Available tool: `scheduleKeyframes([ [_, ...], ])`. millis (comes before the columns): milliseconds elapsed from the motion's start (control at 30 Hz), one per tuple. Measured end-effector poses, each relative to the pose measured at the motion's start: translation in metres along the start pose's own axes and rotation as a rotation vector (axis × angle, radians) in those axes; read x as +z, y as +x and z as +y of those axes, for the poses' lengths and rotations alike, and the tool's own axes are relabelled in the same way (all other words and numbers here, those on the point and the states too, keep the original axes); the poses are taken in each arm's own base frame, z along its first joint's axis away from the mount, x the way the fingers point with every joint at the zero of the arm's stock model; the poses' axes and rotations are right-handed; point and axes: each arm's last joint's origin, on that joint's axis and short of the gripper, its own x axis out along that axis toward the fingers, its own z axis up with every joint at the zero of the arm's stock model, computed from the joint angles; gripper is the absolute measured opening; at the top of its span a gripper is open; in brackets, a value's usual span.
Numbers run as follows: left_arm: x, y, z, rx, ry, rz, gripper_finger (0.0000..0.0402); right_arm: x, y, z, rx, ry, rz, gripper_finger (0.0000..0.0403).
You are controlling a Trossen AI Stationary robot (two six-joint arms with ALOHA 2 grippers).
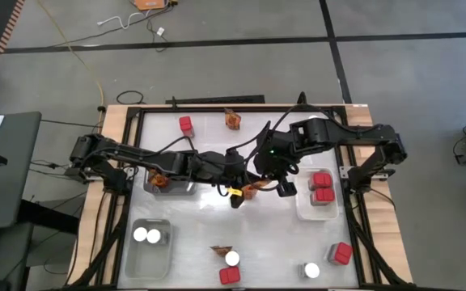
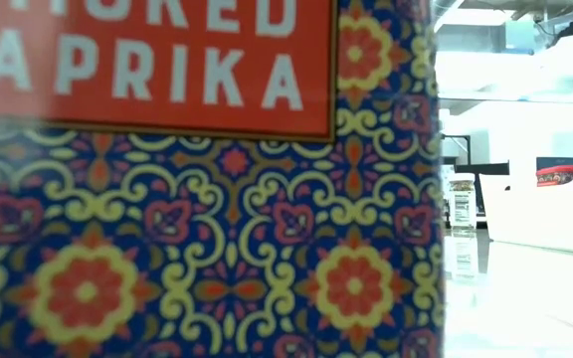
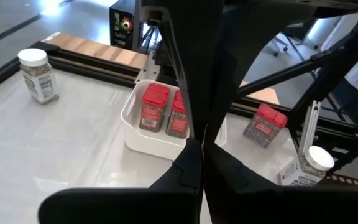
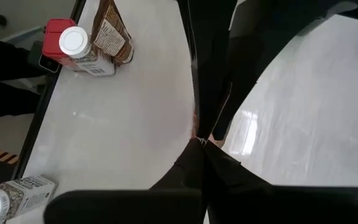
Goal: Sort spices by type
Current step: Put the orange spice pack into the black bin
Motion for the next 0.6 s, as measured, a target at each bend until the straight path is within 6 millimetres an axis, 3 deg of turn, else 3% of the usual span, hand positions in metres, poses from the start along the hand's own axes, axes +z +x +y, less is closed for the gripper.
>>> scheduleKeyframes([
  [367, -0.003, -0.003, 0.002, 0.035, 0.002, 0.046, 0.0, 0.0, 0.0, -0.003, -0.008, 0.006, -0.004, 0.0099],
  [600, -0.006, -0.034, 0.004, 0.147, 0.022, 0.104, 0.0, -0.012, -0.004, -0.015, -0.019, 0.144, 0.089, 0.0142],
])
